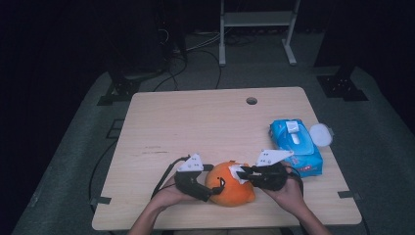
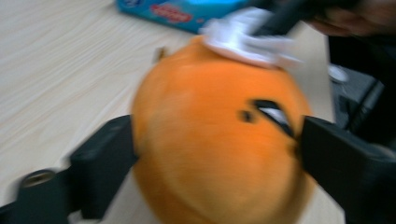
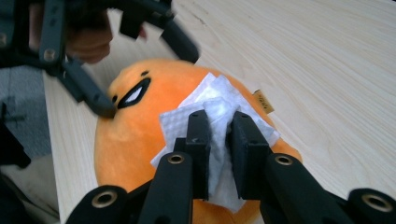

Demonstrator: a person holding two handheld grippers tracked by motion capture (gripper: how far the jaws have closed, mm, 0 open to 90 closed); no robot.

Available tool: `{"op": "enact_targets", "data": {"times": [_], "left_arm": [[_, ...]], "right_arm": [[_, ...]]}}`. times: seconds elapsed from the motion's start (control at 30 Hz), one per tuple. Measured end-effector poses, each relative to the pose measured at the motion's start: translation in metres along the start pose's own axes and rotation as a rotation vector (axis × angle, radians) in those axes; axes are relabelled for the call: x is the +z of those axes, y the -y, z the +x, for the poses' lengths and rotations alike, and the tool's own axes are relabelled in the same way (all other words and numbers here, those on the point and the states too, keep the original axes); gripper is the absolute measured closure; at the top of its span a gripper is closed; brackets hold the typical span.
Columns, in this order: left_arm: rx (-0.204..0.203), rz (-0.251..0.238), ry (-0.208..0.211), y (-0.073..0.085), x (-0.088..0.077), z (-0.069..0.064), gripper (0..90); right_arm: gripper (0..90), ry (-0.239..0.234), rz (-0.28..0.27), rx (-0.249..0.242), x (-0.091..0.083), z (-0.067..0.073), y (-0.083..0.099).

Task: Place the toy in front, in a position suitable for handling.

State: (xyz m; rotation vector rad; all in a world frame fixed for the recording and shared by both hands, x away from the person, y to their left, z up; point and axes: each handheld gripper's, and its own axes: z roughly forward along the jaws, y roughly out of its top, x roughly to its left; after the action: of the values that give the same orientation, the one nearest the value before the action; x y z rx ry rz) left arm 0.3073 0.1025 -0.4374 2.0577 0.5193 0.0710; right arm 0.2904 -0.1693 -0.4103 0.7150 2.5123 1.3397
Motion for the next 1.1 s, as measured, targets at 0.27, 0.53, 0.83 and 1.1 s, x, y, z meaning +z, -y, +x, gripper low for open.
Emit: {"op": "enact_targets", "data": {"times": [0.27, 0.53, 0.83, 1.1], "left_arm": [[0.048, -0.015, -0.003, 0.002, 0.005, -0.007, 32.5], [0.214, -0.075, -0.098, -0.004, 0.006, -0.011, 34.0], [0.109, -0.071, -0.053, 0.002, 0.004, -0.006, 29.4], [0.215, -0.053, -0.073, 0.004, 0.005, -0.014, 31.6]], "right_arm": [[77.5, 0.018, 0.002, -0.027, -0.001, 0.006, -0.001], [77.5, 0.045, -0.05, -0.038, -0.008, 0.008, -0.008], [77.6, 0.008, -0.012, -0.09, 0.002, 0.024, -0.006], [77.7, 0.093, -0.027, -0.093, -0.002, 0.012, -0.01]]}}
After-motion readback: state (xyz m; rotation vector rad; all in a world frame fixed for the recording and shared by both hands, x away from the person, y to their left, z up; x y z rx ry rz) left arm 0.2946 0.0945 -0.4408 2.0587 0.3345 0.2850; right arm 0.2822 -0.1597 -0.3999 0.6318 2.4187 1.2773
